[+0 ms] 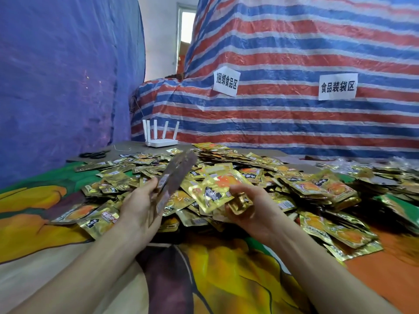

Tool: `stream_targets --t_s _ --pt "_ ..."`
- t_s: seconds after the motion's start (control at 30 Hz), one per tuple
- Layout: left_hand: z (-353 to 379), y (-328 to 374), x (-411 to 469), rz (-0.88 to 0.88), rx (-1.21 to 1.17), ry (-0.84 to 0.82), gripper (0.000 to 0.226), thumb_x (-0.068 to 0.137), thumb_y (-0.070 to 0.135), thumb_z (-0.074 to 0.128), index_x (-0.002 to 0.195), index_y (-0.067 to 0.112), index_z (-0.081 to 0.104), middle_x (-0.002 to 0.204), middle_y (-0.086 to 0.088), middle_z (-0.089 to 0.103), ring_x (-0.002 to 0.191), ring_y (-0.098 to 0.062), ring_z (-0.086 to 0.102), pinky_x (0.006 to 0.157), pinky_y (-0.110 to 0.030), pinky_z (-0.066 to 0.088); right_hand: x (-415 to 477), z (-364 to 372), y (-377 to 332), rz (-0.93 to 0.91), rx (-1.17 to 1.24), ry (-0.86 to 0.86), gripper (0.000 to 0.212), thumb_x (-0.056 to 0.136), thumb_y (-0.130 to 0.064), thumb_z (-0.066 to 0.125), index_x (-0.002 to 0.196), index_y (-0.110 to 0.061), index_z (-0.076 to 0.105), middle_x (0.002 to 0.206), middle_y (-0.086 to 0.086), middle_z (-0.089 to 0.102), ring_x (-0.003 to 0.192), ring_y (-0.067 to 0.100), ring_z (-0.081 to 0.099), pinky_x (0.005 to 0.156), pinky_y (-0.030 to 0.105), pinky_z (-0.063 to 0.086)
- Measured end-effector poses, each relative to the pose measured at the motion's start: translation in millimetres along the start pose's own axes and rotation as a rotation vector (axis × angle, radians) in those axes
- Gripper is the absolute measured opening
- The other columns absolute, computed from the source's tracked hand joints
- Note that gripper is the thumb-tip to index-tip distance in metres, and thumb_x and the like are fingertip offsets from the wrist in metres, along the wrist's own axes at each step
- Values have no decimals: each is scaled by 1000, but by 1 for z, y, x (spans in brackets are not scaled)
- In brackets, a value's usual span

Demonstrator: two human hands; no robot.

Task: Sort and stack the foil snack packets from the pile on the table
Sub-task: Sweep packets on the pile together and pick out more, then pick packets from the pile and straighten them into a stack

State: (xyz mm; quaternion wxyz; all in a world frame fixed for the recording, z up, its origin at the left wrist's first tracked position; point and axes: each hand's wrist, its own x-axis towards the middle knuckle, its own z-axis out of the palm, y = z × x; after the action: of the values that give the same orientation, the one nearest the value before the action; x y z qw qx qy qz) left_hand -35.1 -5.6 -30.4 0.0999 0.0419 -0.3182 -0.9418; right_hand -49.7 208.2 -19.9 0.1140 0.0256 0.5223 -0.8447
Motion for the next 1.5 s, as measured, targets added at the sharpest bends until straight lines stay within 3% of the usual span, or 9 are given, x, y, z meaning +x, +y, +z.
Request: stream_targets --t_s 0.17,0.27,0.5,0.63,0.87,1.0,1.1,1.3,1.5 --pt "-2 -15 3 415 388 148 46 100 11 57 144 11 43 131 -6 54 85 -7 60 71 -30 57 -2 12 18 -243 -421 13 14 84 -26 78 85 -13 81 83 5 77 71 23 72 61 33 57" --pt "-7 -23 4 649 837 148 41 98 25 62 136 27 49 130 7 46 104 -10 53 88 -34 44 -1 18 31 -447 -702 62 34 97 -36 65 89 -5 76 92 16 75 89 35 71 79 49 57" --pt "-11 -21 0 362 852 -147 77 83 7 79 137 43 38 140 -15 48 111 -38 64 94 -57 53 2 16 39 -502 -764 91 29 108 -28 40 100 -17 65 100 9 71 95 26 68 85 41 55" --pt "-9 -28 -3 347 863 -214 95 84 0 76 148 46 22 133 -18 53 105 -32 69 88 -50 58 2 17 41 -487 -643 138 35 110 -31 32 110 -16 63 108 7 68 100 22 66 93 49 55" --pt "-7 -35 -5 507 1079 -201 44 89 14 74 128 19 53 101 3 68 95 -12 68 72 -19 53 0 21 39 -535 -446 280 39 110 -37 28 102 -17 60 97 -5 56 92 1 56 84 30 50" --pt "-4 -39 -11 447 1150 -274 48 88 21 74 130 21 49 93 -2 68 87 -13 67 74 -22 55 -1 20 41 -497 -399 142 21 105 -44 44 112 -27 54 108 -8 56 97 1 55 75 19 42" --pt "-1 -40 -18 321 1068 -424 64 73 34 81 127 30 46 81 2 65 76 -9 65 68 -18 52 -2 16 46 -587 -432 88 18 97 -14 63 109 -24 53 107 4 64 89 11 66 64 15 52" --pt "1 -35 -22 431 1133 -442 42 64 21 92 101 26 74 86 12 78 81 -3 73 64 -10 53 -3 15 41 -885 -480 32 46 77 -9 86 116 -11 61 96 -7 76 87 4 74 73 15 56" --pt "-4 -18 -7 456 806 -204 32 58 29 84 88 18 78 90 -2 78 86 -21 75 68 -34 61 -9 11 27 -765 -379 103 6 93 -23 71 99 -25 70 92 0 78 84 17 75 73 38 64"
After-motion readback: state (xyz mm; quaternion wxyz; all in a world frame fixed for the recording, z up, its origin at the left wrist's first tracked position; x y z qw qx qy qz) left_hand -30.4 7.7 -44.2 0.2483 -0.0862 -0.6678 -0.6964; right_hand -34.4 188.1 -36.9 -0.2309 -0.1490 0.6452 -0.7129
